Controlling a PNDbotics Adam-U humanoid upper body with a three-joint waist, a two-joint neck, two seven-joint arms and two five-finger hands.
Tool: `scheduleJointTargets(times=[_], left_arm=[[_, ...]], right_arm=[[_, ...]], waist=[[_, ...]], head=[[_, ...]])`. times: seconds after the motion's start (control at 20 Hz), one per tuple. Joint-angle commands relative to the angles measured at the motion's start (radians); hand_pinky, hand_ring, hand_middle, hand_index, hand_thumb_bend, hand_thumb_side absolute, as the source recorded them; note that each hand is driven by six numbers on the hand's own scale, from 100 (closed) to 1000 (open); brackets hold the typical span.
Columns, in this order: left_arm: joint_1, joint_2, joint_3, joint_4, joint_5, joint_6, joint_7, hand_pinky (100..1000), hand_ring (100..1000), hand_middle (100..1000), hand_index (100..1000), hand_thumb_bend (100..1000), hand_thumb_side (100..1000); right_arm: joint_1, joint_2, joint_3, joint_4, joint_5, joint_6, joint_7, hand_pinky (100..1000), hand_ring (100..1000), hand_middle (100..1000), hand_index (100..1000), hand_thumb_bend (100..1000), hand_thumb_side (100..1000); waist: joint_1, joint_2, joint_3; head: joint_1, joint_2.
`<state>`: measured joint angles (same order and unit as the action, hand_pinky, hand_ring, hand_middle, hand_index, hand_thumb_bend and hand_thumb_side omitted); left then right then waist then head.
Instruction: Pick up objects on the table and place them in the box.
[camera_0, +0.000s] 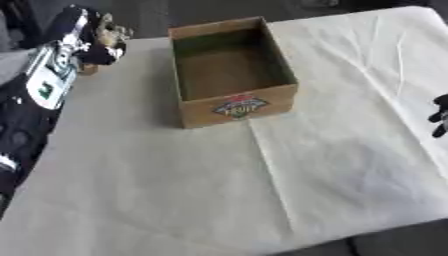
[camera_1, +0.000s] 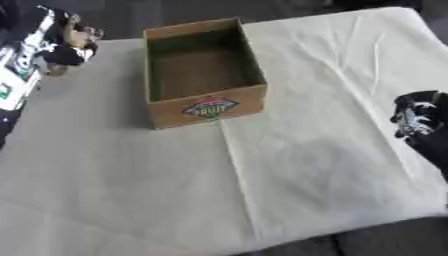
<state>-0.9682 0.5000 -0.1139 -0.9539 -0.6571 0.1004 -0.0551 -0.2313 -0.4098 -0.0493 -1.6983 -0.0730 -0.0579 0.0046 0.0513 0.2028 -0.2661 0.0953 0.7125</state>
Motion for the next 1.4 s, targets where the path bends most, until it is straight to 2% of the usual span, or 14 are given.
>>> scheduleJointTargets(times=[0.05, 0.35, 0.4, 0.45, 0.7, 0.95, 1.0, 1.05, 1.1, 1.15, 1.2, 1.25, 1.3, 1.4], left_arm=[[-0.051, -0.024, -0.037, -0.058, -0.009, -0.020, -0.033, 337, 302, 246, 511, 329, 100], [-0.091, -0.132, -0.093, -0.077, -0.052, -0.065, -0.089, 344, 307, 246, 511, 333, 100], [-0.093, -0.148, -0.100, -0.072, -0.049, -0.071, -0.098, 347, 309, 251, 516, 412, 100], [-0.094, -0.161, -0.108, -0.064, -0.061, -0.076, -0.105, 350, 311, 253, 517, 338, 100], [-0.085, -0.226, -0.135, -0.009, -0.150, -0.119, -0.125, 389, 337, 276, 532, 370, 100], [-0.078, -0.254, -0.142, 0.024, -0.246, -0.164, -0.146, 411, 355, 294, 539, 381, 100], [-0.077, -0.256, -0.149, 0.030, -0.269, -0.170, -0.159, 472, 414, 359, 600, 416, 100], [-0.078, -0.259, -0.151, 0.035, -0.297, -0.176, -0.177, 477, 420, 367, 606, 421, 100], [-0.077, -0.261, -0.150, 0.037, -0.318, -0.182, -0.195, 502, 450, 414, 629, 443, 100], [-0.077, -0.262, -0.148, 0.039, -0.335, -0.188, -0.214, 504, 455, 420, 632, 444, 100], [-0.077, -0.263, -0.145, 0.038, -0.345, -0.193, -0.229, 530, 496, 479, 666, 467, 100], [-0.077, -0.264, -0.142, 0.037, -0.352, -0.196, -0.242, 537, 505, 490, 672, 473, 100], [-0.076, -0.263, -0.139, 0.035, -0.356, -0.198, -0.252, 593, 577, 575, 718, 533, 100], [-0.076, -0.260, -0.136, 0.026, -0.361, -0.201, -0.262, 643, 637, 652, 738, 617, 119]], right_arm=[[-0.008, -0.014, -0.006, -0.008, -0.006, -0.006, 0.007, 379, 528, 599, 622, 100, 345], [-0.011, -0.012, 0.000, -0.006, -0.010, -0.006, 0.014, 380, 529, 599, 622, 100, 348], [-0.013, -0.012, 0.002, -0.007, -0.011, -0.006, 0.016, 380, 529, 599, 622, 100, 344], [-0.015, -0.011, 0.003, -0.007, -0.012, -0.006, 0.018, 379, 529, 599, 622, 100, 344], [-0.020, -0.008, 0.008, -0.006, -0.014, -0.005, 0.024, 379, 529, 599, 622, 100, 344], [-0.022, -0.007, 0.008, -0.007, -0.013, -0.005, 0.026, 379, 529, 599, 622, 100, 344], [-0.022, -0.007, 0.009, -0.006, -0.013, -0.005, 0.027, 379, 529, 599, 622, 100, 343], [-0.022, -0.006, 0.009, -0.006, -0.013, -0.005, 0.028, 379, 529, 599, 622, 100, 343], [-0.022, -0.006, 0.009, -0.006, -0.013, -0.005, 0.028, 379, 529, 599, 621, 100, 343], [-0.022, -0.006, 0.009, -0.006, -0.013, -0.005, 0.028, 379, 529, 599, 621, 100, 343], [-0.022, -0.006, 0.008, -0.006, -0.013, -0.005, 0.029, 379, 529, 599, 621, 100, 343], [-0.022, -0.006, 0.008, -0.006, -0.013, -0.005, 0.029, 380, 529, 599, 621, 100, 343], [-0.022, -0.006, 0.008, -0.006, -0.013, -0.005, 0.029, 380, 529, 599, 621, 100, 342], [-0.021, -0.006, 0.008, -0.006, -0.013, -0.005, 0.030, 380, 529, 599, 621, 100, 342]], waist=[[-0.007, -0.025, -0.007], [-0.006, -0.032, -0.031], [-0.006, -0.032, -0.036], [-0.005, -0.031, -0.040], [-0.001, -0.028, -0.054], [0.000, -0.026, -0.059], [0.002, -0.025, -0.061], [0.002, -0.025, -0.062], [0.003, -0.025, -0.063], [0.003, -0.025, -0.063], [0.003, -0.025, -0.062], [0.003, -0.025, -0.062], [0.003, -0.026, -0.061], [0.002, -0.026, -0.059]], head=[[0.007, 0.005], [0.022, 0.003], [0.026, 0.001], [0.029, 0.000], [0.039, -0.006], [0.039, -0.006], [0.039, -0.006], [0.039, -0.006], [0.039, -0.005], [0.038, -0.005], [0.038, -0.004], [0.038, -0.004], [0.038, -0.004], [0.037, -0.004]])
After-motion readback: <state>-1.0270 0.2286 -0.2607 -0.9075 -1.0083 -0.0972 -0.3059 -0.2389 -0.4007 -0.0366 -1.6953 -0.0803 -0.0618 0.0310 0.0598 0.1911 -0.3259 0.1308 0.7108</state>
